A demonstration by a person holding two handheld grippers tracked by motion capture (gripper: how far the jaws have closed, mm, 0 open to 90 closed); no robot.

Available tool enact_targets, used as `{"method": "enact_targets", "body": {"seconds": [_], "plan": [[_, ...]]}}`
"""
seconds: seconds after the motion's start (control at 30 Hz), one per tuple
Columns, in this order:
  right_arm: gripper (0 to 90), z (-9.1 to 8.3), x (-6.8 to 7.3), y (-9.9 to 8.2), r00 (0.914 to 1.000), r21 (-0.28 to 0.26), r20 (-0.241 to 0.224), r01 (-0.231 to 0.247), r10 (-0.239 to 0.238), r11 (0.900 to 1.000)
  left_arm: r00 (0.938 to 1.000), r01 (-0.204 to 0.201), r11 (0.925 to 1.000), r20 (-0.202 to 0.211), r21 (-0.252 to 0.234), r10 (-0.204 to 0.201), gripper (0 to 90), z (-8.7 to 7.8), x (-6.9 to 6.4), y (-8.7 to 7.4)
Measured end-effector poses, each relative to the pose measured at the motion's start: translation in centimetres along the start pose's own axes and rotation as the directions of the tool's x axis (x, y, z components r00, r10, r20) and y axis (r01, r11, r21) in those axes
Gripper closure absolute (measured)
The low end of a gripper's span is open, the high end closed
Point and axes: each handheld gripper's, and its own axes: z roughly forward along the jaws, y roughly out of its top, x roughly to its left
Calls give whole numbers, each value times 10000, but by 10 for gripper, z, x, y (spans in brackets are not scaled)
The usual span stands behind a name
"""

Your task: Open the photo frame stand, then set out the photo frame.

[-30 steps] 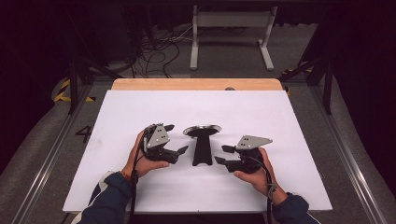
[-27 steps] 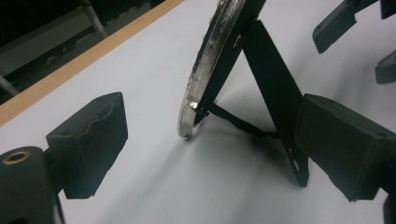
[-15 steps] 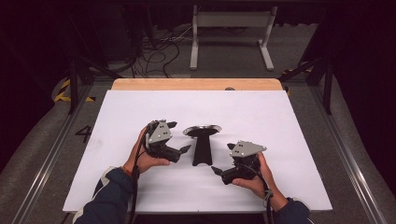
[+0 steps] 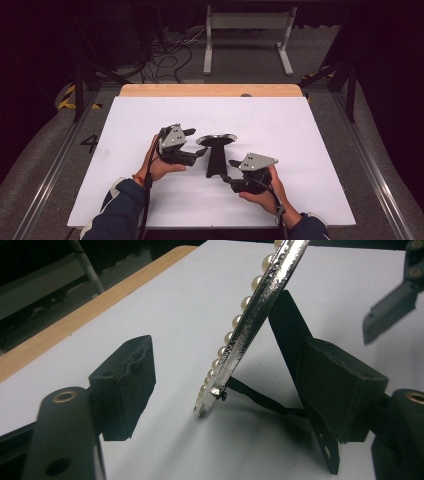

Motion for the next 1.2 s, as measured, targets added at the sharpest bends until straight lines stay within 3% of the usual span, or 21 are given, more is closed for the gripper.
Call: {"method": "enact_targets", "body": {"seconds": [0.1,0.27,0.37,0.5,0.63,0.67,0.87,1.03,1.2], "plan": [[627,3,3,1,9999,62,-83,60,-60,10000,10000,-2,9998,9,184,1,298,7,2,-2],[763,12,7,5,10000,-162,1,-99,99,9998,9999,10,9992,135,404,-16,468,14,8,-8],[827,18,11,6,10000,-160,51,-74,74,9998,9989,272,9986,382,458,-290,521,17,14,-14],[875,29,17,8,9999,-159,128,-46,48,9999,9988,198,9981,443,589,-225,585,21,16,-17],[891,36,20,9,9998,-139,216,7,-4,9999,9985,-179,9975,524,691,143,681,26,11,-17],[891,38,20,9,9996,-99,274,-3,6,10000,9990,-301,9964,345,792,274,685,27,9,-16],[900,48,23,10,9967,-40,700,-405,407,9992,9990,-437,9952,151,870,425,701,26,6,-16],[900,56,32,10,9950,175,985,-180,162,9997,9979,-642,9936,35,930,641,713,22,2,-17],[900,63,37,3,9936,542,1123,-187,125,9984,9889,-1394,9808,-317,1363,1449,752,13,-10,-15]]}}
